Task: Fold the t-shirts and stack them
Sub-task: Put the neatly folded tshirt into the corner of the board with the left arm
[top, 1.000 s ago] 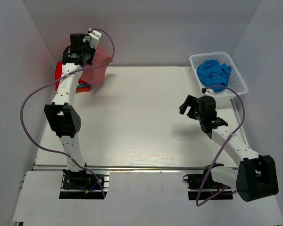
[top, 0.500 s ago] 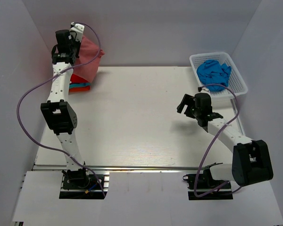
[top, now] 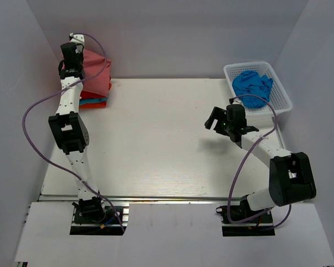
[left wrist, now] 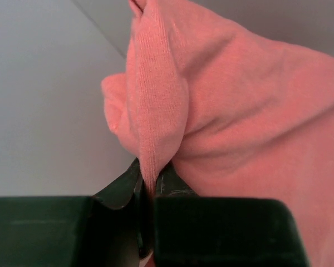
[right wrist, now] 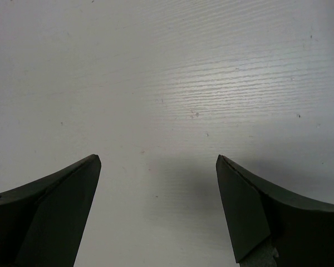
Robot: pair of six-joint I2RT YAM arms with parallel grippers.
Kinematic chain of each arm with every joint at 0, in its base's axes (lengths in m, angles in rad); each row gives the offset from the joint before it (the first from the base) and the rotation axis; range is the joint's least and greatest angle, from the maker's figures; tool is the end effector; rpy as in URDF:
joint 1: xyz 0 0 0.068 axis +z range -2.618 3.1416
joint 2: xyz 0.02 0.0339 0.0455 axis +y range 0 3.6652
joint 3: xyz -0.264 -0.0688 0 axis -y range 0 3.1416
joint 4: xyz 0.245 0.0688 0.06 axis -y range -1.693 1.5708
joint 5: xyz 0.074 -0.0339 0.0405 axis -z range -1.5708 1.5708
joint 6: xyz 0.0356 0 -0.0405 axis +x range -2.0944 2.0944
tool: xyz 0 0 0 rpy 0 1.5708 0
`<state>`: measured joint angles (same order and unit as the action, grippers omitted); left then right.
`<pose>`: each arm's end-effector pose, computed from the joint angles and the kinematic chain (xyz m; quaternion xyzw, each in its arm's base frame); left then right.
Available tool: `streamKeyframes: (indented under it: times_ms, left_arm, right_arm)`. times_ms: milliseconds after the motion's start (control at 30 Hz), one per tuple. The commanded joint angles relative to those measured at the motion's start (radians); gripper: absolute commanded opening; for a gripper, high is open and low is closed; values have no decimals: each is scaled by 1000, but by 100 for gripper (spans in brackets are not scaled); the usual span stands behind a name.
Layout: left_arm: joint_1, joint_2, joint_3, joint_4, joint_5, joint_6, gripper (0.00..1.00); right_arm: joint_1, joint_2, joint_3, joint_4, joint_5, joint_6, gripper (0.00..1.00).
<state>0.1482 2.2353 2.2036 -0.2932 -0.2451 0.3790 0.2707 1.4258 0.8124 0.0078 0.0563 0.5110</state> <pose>0.5253 0.0872 0.3389 0.0220 0.8089 0.2467 0.5332 0.2962 0.0801 0.2204 0.1191 0.8775 0.1537 0.4384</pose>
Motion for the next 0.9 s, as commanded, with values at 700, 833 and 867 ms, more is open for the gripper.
streamKeyframes:
  times_ms: [700,833,867]
  left_arm:
    - [14,72,-10,210,-313,-46,99]
    - [14,63,-1,178,-303,-84,99]
    - [14,63,8,166,-303,-84,99]
  right_arm:
    - [5,120,163,-39,-46,-9,90]
    - [4,119,163,-37,-46,-12,90]
    - [2,124,160,-34,-80,-12,90]
